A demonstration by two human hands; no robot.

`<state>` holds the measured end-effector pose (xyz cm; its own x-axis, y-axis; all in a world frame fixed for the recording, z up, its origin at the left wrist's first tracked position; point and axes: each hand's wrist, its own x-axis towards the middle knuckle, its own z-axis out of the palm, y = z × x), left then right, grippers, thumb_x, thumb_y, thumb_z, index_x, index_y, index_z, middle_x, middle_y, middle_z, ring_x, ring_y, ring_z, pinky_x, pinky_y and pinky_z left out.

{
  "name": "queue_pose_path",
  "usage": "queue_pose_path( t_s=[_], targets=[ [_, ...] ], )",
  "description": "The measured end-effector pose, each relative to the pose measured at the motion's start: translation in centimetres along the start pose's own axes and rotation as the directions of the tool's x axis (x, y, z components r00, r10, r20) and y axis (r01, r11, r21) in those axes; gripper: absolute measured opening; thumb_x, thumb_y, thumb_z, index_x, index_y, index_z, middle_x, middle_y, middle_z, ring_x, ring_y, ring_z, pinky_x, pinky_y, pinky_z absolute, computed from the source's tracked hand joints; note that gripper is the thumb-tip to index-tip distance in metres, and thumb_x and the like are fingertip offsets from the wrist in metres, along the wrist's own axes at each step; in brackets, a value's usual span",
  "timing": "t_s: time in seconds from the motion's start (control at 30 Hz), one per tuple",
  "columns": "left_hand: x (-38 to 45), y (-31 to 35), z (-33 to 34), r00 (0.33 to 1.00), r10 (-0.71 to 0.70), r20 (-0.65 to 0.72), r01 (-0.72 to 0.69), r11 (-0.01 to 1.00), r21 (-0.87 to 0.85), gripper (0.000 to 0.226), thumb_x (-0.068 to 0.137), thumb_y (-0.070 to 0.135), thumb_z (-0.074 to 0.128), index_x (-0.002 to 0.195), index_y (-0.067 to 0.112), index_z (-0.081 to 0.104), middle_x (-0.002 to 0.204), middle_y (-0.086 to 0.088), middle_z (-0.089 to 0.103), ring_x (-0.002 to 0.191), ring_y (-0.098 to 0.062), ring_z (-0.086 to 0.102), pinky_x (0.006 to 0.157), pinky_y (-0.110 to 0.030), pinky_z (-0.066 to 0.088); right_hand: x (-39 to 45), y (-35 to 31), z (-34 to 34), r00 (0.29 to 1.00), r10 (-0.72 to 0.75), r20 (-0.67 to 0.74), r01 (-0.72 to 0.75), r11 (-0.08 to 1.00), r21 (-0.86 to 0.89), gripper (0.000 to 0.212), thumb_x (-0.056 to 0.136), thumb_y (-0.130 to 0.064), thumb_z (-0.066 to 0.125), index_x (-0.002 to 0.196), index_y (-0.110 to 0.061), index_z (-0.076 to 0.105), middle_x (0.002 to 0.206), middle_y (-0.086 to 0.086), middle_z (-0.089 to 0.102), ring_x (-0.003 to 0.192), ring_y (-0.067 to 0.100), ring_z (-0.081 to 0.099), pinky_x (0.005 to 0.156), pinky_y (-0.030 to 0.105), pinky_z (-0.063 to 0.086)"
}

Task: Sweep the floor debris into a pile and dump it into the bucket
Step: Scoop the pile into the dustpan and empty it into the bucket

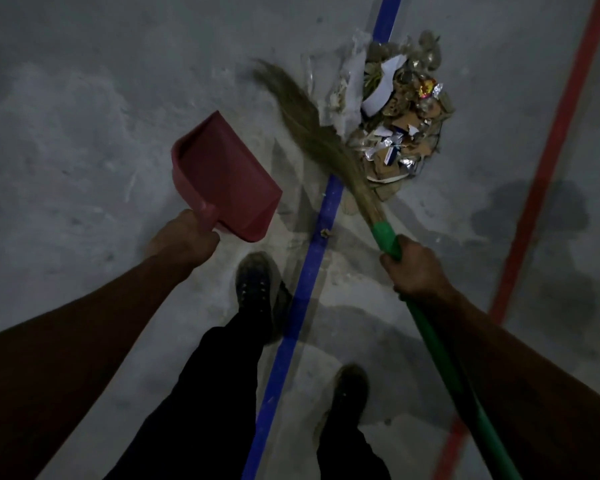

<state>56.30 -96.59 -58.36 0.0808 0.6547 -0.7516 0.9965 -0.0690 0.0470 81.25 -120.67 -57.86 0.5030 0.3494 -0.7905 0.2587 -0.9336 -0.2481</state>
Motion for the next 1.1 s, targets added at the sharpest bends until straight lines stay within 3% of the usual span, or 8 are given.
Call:
queue_pose_path(
  t_s=[0.13, 0.23, 0.37, 0.53, 0.63, 0.8, 0.97, 1.1],
  targets=[
    [-2.2, 0.8, 1.0, 0.999, -0.021, -0.046, 0.016, 0.995, -0.103, 0.046, 0.083, 0.032, 0.060, 0.123, 0.010, 0.053, 0.116, -0.015, 0.061, 0.101, -0.034, 0.060, 0.073, -0.030, 0.042, -1.7, 1.3, -1.1, 0.988, -0.150, -0.025, 0.148, 0.985, -0.093, 0.024, 0.095, -0.031, 0.055, 0.111, -0.014, 0.050, 0.089, 0.013, 0.064, 0.063, 0.029, 0.067, 0.054, 0.042, 0.059],
    [-4.9, 1.5, 1.9, 0.997, 0.015, -0.079, -0.017, 1.000, -0.024, 0.047, 0.088, 0.030, 0.056, 0.132, 0.013, 0.049, 0.128, -0.017, 0.054, 0.110, -0.037, 0.055, 0.079, -0.035, 0.042, -3.6, 3.7, -0.7, 0.974, -0.226, 0.008, 0.225, 0.970, -0.096, 0.029, 0.094, -0.030, 0.055, 0.115, -0.011, 0.049, 0.095, 0.017, 0.064, 0.076, 0.035, 0.066, 0.066, 0.049, 0.059],
    [-8.6, 2.0, 3.7, 0.989, 0.113, -0.095, -0.099, 0.985, 0.141, 0.045, 0.096, 0.022, 0.046, 0.141, 0.018, 0.043, 0.139, -0.020, 0.043, 0.117, -0.042, 0.049, 0.086, -0.041, 0.043, -5.8, 8.9, 0.5, 0.940, -0.326, 0.101, 0.340, 0.917, -0.207, 0.039, 0.095, -0.031, 0.055, 0.124, -0.006, 0.050, 0.104, 0.021, 0.066, 0.086, 0.037, 0.066, 0.070, 0.034, 0.052],
    [-12.1, 2.0, 6.4, 0.994, -0.023, -0.104, 0.023, 1.000, 0.001, 0.043, 0.092, 0.026, 0.051, 0.132, 0.010, 0.053, 0.128, -0.021, 0.055, 0.111, -0.042, 0.054, 0.076, -0.037, 0.039, -7.5, 16.1, 1.3, 0.894, -0.329, 0.305, 0.435, 0.805, -0.403, 0.047, 0.096, -0.034, 0.053, 0.137, -0.015, 0.042, 0.115, 0.018, 0.064, 0.099, 0.036, 0.063, 0.070, 0.033, 0.042],
    [-13.7, 2.2, 7.8, 0.993, -0.041, -0.112, 0.039, 0.999, -0.022, 0.041, 0.093, 0.027, 0.050, 0.129, 0.009, 0.055, 0.124, -0.021, 0.056, 0.110, -0.041, 0.055, 0.078, -0.039, 0.041, -7.1, 19.8, 1.0, 0.888, -0.274, 0.369, 0.431, 0.774, -0.464, 0.051, 0.097, -0.036, 0.052, 0.141, -0.015, 0.037, 0.118, 0.019, 0.063, 0.103, 0.036, 0.062, 0.078, 0.037, 0.048],
    [-15.1, 2.0, 10.4, 0.996, -0.064, -0.059, 0.059, 0.994, -0.092, 0.040, 0.089, 0.033, 0.053, 0.122, 0.012, 0.059, 0.117, -0.018, 0.060, 0.103, -0.039, 0.058, 0.075, -0.037, 0.041, -2.2, 22.2, -0.9, 0.954, -0.245, 0.175, 0.301, 0.754, -0.584, 0.062, 0.097, -0.037, 0.050, 0.149, -0.010, 0.029, 0.117, 0.026, 0.060, 0.104, 0.040, 0.061, 0.086, 0.042, 0.050],
    [-16.3, 2.3, 12.4, 0.995, -0.097, -0.003, 0.094, 0.974, -0.206, 0.034, 0.090, 0.028, 0.055, 0.119, 0.009, 0.059, 0.105, -0.014, 0.057, 0.089, -0.029, 0.053, 0.072, -0.032, 0.036, 1.2, 18.6, -3.6, 0.942, -0.332, 0.044, 0.306, 0.799, -0.517, 0.060, 0.097, -0.032, 0.054, 0.146, -0.004, 0.033, 0.116, 0.032, 0.057, 0.103, 0.046, 0.058, 0.082, 0.044, 0.046],
    [-17.5, 2.8, 12.4, 0.995, -0.096, 0.025, 0.099, 0.961, -0.257, 0.016, 0.091, 0.025, 0.056, 0.099, 0.011, 0.056, 0.095, -0.008, 0.051, 0.086, -0.025, 0.050, 0.071, -0.033, 0.035, -1.6, 15.8, -4.5, 0.944, -0.327, 0.034, 0.308, 0.844, -0.439, 0.055, 0.099, -0.031, 0.053, 0.144, -0.005, 0.035, 0.118, 0.029, 0.059, 0.102, 0.043, 0.059, 0.080, 0.039, 0.046]
  ],
)
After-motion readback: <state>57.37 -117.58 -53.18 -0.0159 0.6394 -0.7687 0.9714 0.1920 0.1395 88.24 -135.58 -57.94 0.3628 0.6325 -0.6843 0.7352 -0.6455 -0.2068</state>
